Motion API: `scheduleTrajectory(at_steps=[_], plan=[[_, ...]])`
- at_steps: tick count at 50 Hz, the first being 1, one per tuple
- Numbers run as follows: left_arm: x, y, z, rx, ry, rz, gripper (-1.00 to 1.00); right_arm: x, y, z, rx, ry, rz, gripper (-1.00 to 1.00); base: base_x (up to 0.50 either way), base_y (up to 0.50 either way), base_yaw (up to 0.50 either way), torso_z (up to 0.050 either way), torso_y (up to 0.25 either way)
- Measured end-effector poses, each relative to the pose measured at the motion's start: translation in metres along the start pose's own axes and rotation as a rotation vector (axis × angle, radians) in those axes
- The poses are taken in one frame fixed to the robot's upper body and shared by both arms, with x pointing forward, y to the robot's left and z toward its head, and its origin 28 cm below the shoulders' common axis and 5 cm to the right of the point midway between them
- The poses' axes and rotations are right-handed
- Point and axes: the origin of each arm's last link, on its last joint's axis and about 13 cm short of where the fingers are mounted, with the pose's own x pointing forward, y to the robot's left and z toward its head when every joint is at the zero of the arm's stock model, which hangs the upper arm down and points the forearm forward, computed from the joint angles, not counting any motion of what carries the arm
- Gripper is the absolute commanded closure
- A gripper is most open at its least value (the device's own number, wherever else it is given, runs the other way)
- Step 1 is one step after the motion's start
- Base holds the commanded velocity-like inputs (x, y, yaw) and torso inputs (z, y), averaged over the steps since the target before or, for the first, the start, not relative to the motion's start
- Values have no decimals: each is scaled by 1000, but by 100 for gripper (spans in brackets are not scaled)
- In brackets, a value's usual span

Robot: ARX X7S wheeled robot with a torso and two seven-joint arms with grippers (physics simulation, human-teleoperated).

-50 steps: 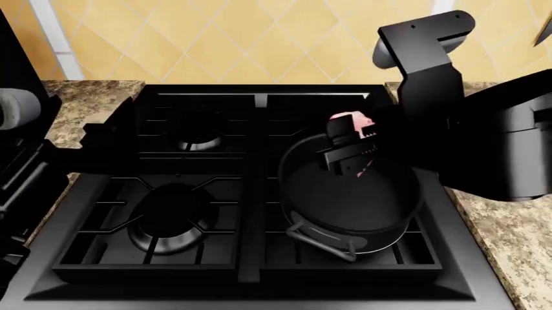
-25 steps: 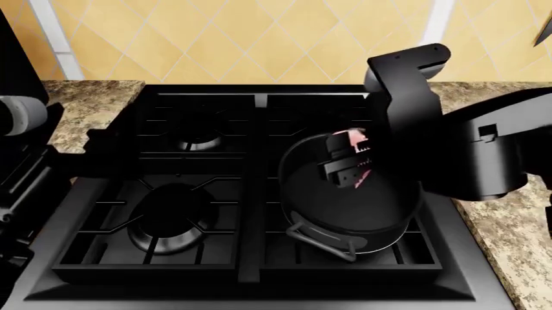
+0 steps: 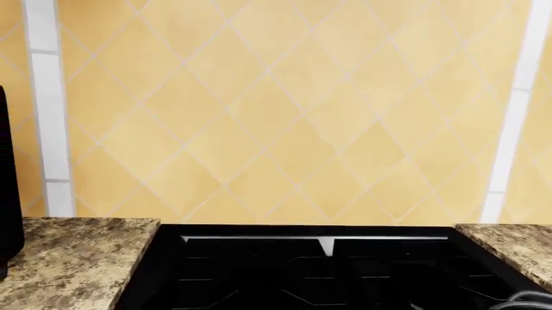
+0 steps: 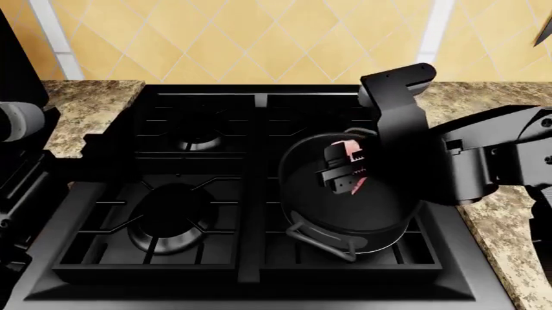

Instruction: Frozen meat rests on a plate on the counter. Retrieve the meat and place it in a pot on a burner. Then turn the burner on.

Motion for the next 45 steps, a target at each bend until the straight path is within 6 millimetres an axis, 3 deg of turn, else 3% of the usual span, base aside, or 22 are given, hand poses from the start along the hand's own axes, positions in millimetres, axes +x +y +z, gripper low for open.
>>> scheduleTrajectory(at_steps=[18, 38, 39, 45], plan=[[-3, 0, -1, 4, 5, 10, -100, 18, -5, -8, 9, 3, -27, 100, 0, 0, 0, 1, 1], [-4, 0, -1, 5, 8, 14, -100, 26, -11, -10, 10, 0, -48, 100, 0, 0, 0, 0, 0], [-4, 0, -1, 5, 8, 14, -100, 26, -11, -10, 9, -1, -49, -100, 0, 0, 0, 0, 0], [-4, 0, -1, 6, 8, 14, -100, 27, -13, -8, -3, -8, -64, -100, 0, 0, 0, 0, 0]])
